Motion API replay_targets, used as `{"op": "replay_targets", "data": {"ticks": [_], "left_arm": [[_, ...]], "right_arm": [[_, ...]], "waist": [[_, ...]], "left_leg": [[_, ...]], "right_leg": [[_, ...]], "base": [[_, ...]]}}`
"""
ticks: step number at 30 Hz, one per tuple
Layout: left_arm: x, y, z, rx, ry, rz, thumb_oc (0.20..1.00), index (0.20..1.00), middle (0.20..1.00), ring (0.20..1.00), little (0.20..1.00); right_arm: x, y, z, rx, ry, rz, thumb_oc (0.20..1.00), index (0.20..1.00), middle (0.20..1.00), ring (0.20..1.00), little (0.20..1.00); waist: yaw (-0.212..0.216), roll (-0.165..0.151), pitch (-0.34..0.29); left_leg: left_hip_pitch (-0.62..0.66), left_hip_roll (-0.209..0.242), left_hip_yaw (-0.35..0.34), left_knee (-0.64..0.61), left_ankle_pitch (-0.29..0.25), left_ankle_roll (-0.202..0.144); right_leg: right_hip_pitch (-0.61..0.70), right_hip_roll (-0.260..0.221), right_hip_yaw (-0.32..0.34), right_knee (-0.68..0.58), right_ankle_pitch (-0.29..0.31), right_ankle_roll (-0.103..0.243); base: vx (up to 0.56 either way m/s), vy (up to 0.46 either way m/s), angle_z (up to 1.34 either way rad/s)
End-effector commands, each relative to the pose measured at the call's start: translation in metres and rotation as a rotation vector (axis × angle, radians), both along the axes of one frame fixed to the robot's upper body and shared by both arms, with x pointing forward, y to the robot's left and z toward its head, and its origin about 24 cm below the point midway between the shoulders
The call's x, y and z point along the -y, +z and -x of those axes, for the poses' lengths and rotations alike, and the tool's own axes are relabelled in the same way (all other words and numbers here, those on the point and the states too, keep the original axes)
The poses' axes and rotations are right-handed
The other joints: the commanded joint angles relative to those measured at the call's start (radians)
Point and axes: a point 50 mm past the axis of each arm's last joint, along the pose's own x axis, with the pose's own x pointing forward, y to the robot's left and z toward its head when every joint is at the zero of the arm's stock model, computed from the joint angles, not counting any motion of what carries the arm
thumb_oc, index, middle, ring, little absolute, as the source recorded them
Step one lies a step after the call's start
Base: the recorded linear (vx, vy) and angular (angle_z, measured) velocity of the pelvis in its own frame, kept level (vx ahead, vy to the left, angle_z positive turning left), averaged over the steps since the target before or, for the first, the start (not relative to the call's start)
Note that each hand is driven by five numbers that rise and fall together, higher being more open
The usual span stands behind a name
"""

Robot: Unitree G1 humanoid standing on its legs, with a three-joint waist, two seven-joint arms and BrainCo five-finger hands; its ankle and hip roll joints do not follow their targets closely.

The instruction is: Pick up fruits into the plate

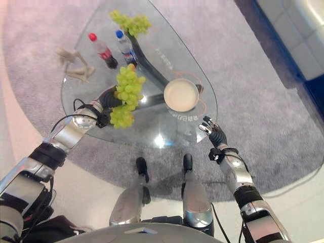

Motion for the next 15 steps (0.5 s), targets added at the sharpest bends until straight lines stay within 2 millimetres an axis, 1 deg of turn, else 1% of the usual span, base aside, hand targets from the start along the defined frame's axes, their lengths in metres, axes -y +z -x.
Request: {"op": "replay_targets", "data": {"ticks": [1,3,6,9,12,15], "left_arm": [[0.006,0.005,0.01,-0.047,-0.121,0.121,0.2,0.2,0.2,0.2,0.2],[0.011,0.003,0.017,-0.088,-0.171,0.149,0.2,0.2,0.2,0.2,0.2],[0.026,-0.001,0.028,-0.163,-0.28,0.193,0.2,0.2,0.2,0.2,0.2],[0.038,-0.002,0.036,-0.208,-0.375,0.237,0.2,0.2,0.2,0.2,0.2],[0.048,0.0,0.041,-0.237,-0.445,0.27,0.2,0.2,0.2,0.2,0.2],[0.062,0.004,0.047,-0.255,-0.515,0.322,0.2,0.2,0.2,0.2,0.2]], "right_arm": [[0.004,0.0,0.015,-0.025,0.179,0.11,1.0,1.0,1.0,1.0,1.0],[0.003,0.005,0.016,-0.024,0.248,0.151,1.0,1.0,1.0,1.0,1.0],[-0.006,0.017,0.014,-0.009,0.359,0.157,1.0,1.0,1.0,1.0,1.0],[-0.015,0.027,0.012,0.005,0.443,0.114,1.0,1.0,1.0,1.0,1.0],[-0.026,0.032,0.011,0.009,0.507,0.085,1.0,1.0,1.0,1.0,1.0],[-0.043,0.034,0.015,0.005,0.615,0.045,1.0,1.0,1.0,1.0,1.0]], "waist": [[0.036,-0.011,-0.177],[0.048,-0.017,-0.201],[0.067,-0.028,-0.233],[0.074,-0.027,-0.248],[0.077,-0.024,-0.258],[0.078,-0.019,-0.273]], "left_leg": [[0.054,-0.05,0.004,0.009,-0.102,0.025],[0.079,-0.051,-0.003,0.007,-0.108,0.029],[0.127,-0.06,-0.02,0.005,-0.123,0.038],[0.155,-0.064,-0.031,0.002,-0.134,0.041],[0.173,-0.067,-0.037,0.002,-0.142,0.043],[0.193,-0.07,-0.041,0.002,-0.151,0.046]], "right_leg": [[0.005,-0.015,-0.05,0.097,-0.055,0.025],[0.035,-0.018,-0.059,0.091,-0.057,0.028],[0.093,-0.016,-0.069,0.082,-0.066,0.028],[0.131,-0.017,-0.078,0.07,-0.073,0.028],[0.153,-0.02,-0.088,0.062,-0.075,0.028],[0.175,-0.025,-0.096,0.053,-0.078,0.03]], "base": [[0.23,-0.039,0.11],[0.26,-0.058,0.21],[0.24,-0.045,0.13],[0.12,0.01,0.18],[0.08,0.027,0.11],[0.08,0.034,0.07]]}}
